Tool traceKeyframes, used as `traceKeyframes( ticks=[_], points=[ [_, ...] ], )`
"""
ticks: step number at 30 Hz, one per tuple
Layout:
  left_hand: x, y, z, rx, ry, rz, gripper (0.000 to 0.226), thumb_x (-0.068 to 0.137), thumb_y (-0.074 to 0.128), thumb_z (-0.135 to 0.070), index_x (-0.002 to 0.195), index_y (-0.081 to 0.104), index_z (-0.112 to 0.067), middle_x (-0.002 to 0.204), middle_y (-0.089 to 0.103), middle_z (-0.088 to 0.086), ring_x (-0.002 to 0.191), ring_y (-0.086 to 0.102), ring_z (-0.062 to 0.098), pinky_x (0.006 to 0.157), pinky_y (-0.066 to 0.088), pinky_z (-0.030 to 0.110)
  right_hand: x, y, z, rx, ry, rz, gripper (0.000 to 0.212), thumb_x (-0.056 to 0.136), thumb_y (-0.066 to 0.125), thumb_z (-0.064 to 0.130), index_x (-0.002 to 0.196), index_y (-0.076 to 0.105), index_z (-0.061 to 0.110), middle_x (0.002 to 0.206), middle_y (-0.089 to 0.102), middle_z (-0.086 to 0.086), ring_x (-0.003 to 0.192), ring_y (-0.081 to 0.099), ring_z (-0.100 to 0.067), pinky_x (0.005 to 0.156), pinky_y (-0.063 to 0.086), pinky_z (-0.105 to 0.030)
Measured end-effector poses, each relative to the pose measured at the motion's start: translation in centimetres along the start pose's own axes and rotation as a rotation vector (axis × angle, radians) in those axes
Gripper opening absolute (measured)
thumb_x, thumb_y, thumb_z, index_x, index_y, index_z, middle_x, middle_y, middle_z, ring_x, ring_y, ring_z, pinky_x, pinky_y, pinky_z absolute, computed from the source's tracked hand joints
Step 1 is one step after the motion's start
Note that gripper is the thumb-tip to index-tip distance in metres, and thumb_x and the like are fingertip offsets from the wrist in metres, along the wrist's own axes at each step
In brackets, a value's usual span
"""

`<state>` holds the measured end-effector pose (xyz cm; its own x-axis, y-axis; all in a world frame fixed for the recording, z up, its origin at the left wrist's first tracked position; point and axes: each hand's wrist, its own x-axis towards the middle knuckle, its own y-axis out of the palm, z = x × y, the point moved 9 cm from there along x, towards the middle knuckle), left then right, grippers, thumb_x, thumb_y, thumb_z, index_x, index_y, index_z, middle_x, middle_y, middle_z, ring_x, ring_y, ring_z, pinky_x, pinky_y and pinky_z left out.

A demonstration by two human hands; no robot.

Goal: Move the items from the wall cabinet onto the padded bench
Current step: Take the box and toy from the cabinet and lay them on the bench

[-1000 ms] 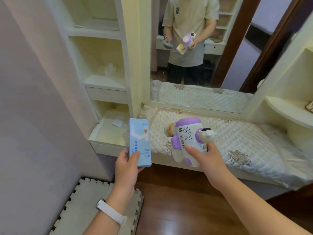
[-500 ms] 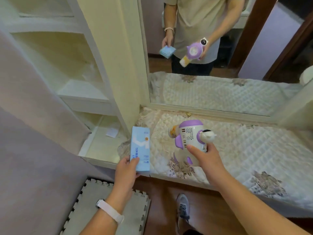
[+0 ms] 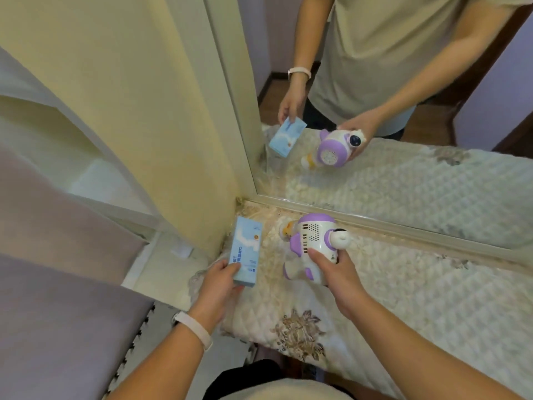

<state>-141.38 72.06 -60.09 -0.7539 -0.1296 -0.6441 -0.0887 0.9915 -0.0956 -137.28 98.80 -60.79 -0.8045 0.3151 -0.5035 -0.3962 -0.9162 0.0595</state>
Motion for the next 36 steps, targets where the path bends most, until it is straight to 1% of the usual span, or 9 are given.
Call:
traceKeyframes(
  ticks=[4,9,16,19,21,23,25,29,36],
  points=[
    [2.8,0.7,-0.3,-0.043,-0.05,0.017,0.015,0.098,0.048,-0.011,0.108,0.06,-0.013,0.097,0.069,0.007,0.08,0.066,0.019,0.07,0.052,0.036,2.1,1.4,-0.5,0.027,0.052,0.009,0.069,0.066,0.078,0.051,0.128,0.055,0.03,0.113,0.071,0.004,0.101,0.069,-0.017,0.091,0.056,-0.048],
    [6.1,2.0,-0.1,-0.049,-0.118,0.07,0.013,0.098,0.049,-0.011,0.106,0.06,-0.01,0.097,0.068,0.01,0.078,0.065,0.021,0.061,0.05,0.032,4.0,3.3,-1.2,0.129,0.128,0.029,0.046,0.085,0.073,0.033,0.128,0.057,0.026,0.11,0.074,0.001,0.097,0.072,-0.018,0.086,0.059,-0.044],
    [11.0,3.9,1.8,-0.097,-0.201,0.197,0.013,0.097,0.05,-0.007,0.106,0.06,-0.009,0.11,0.067,0.016,0.095,0.066,0.027,0.071,0.054,0.036,6.6,4.0,-3.2,0.165,0.201,-0.02,0.04,0.089,0.069,0.027,0.127,0.056,0.024,0.111,0.074,-0.003,0.101,0.071,-0.023,0.09,0.056,-0.048],
    [11.8,4.5,2.0,-0.08,-0.208,0.227,0.014,0.097,0.05,-0.006,0.106,0.06,-0.01,0.106,0.068,0.013,0.093,0.067,0.025,0.063,0.055,0.03,7.2,3.8,-3.9,0.165,0.222,-0.043,0.04,0.09,0.068,0.026,0.129,0.054,0.024,0.114,0.073,-0.004,0.103,0.07,-0.023,0.091,0.056,-0.047],
    [12.5,4.4,2.1,-0.007,-0.159,0.218,0.019,0.096,0.05,-0.003,0.112,0.057,-0.011,0.107,0.068,0.01,0.092,0.067,0.023,0.061,0.054,0.028,7.5,3.5,-4.5,0.163,0.237,-0.056,0.038,0.092,0.065,0.029,0.128,0.055,0.025,0.115,0.073,-0.004,0.104,0.07,-0.024,0.088,0.056,-0.046],
    [13.1,4.3,1.9,0.105,-0.068,0.224,0.027,0.093,0.051,0.0,0.118,0.053,-0.012,0.113,0.067,0.009,0.097,0.067,0.023,0.07,0.057,0.034,7.6,3.1,-4.7,0.119,0.238,-0.062,0.035,0.094,0.062,0.032,0.128,0.056,0.025,0.115,0.073,-0.004,0.103,0.07,-0.023,0.086,0.057,-0.045],
    [13.5,4.3,1.6,0.273,0.044,0.227,0.036,0.09,0.054,0.001,0.121,0.05,-0.017,0.116,0.065,0.004,0.098,0.066,0.017,0.077,0.057,0.034,7.6,2.8,-4.7,0.043,0.226,-0.054,0.042,0.091,0.063,0.04,0.13,0.057,0.024,0.114,0.073,-0.003,0.102,0.071,-0.022,0.086,0.058,-0.047],
    [12.8,4.3,0.1,0.545,0.236,0.213,0.043,0.085,0.057,-0.007,0.123,0.05,-0.026,0.114,0.065,-0.006,0.097,0.064,0.009,0.075,0.056,0.032,7.4,2.1,-4.2,-0.076,0.201,-0.091,0.054,0.081,0.067,0.052,0.127,0.06,0.024,0.109,0.074,0.001,0.096,0.072,-0.016,0.087,0.058,-0.045],
    [10.5,3.8,-1.9,0.815,0.418,0.147,0.036,0.085,0.056,-0.027,0.121,0.053,-0.031,0.11,0.056,-0.006,0.097,0.058,0.015,0.08,0.053,0.036,6.7,1.3,-2.8,-0.213,0.139,-0.136,0.037,0.091,0.062,0.043,0.123,0.057,0.025,0.105,0.069,0.005,0.095,0.068,-0.013,0.088,0.056,-0.038]
  ],
)
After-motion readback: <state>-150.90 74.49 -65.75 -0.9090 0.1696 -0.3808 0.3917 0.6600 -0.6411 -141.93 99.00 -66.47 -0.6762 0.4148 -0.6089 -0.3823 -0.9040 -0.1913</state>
